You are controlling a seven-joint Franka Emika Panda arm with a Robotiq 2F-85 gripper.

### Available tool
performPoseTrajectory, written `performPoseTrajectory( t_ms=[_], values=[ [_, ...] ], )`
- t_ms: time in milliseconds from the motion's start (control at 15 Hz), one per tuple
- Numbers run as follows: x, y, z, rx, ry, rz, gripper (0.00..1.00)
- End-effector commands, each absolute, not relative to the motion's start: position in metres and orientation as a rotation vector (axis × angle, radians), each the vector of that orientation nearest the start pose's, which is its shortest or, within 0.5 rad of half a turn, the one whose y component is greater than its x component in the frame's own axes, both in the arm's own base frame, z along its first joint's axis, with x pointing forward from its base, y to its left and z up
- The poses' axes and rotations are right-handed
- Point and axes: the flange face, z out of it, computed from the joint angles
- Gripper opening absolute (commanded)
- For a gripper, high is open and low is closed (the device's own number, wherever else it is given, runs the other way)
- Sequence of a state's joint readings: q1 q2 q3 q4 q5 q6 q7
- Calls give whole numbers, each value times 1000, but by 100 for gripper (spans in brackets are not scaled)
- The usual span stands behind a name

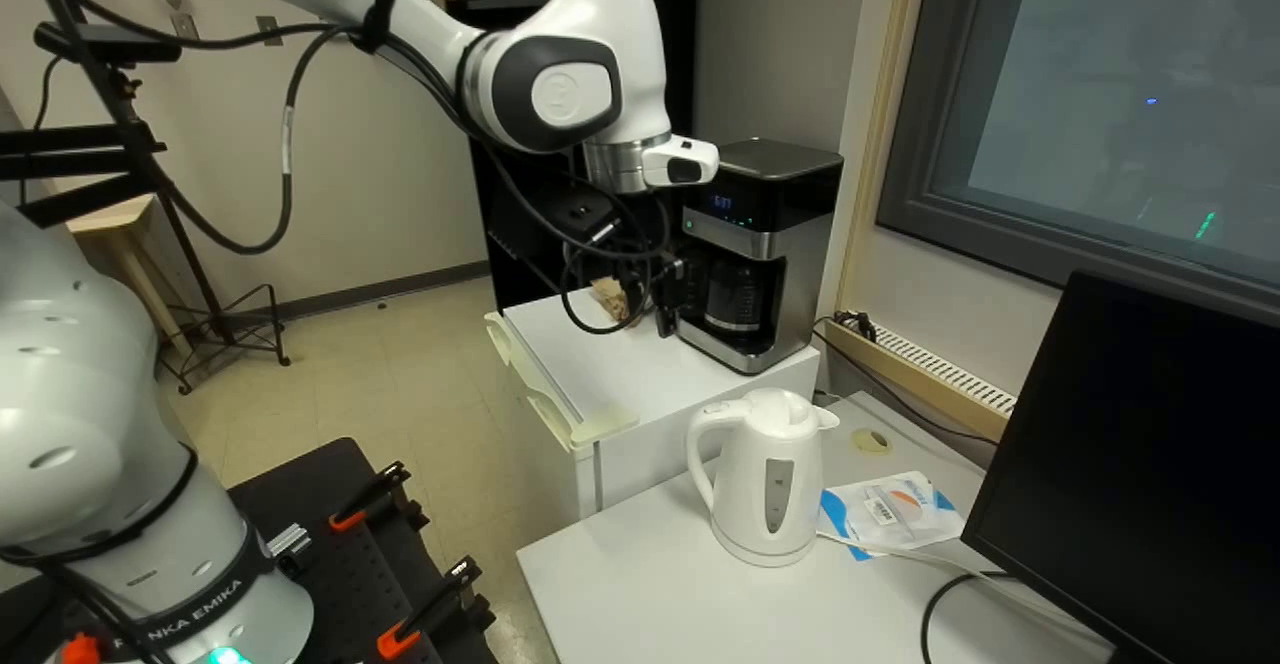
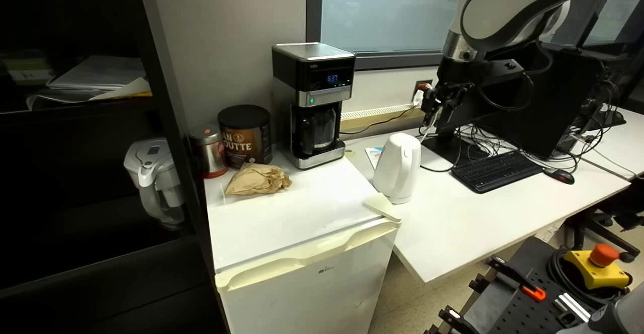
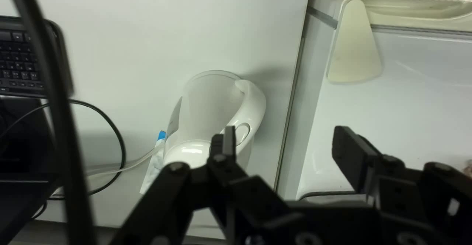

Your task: Turn on the kettle

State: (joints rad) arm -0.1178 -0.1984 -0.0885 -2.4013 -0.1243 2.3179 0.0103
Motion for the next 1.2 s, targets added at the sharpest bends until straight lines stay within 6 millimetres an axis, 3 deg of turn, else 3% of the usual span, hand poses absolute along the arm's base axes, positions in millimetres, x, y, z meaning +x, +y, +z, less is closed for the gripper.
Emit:
performPoseTrajectory(
  t_ms=[0, 333, 1133],
  values=[
    [496, -116, 381, -3239, 199, -219, 38],
    [519, -124, 353, -3253, 198, -237, 1],
    [534, -140, 313, -3308, 166, -294, 0]
  ],
)
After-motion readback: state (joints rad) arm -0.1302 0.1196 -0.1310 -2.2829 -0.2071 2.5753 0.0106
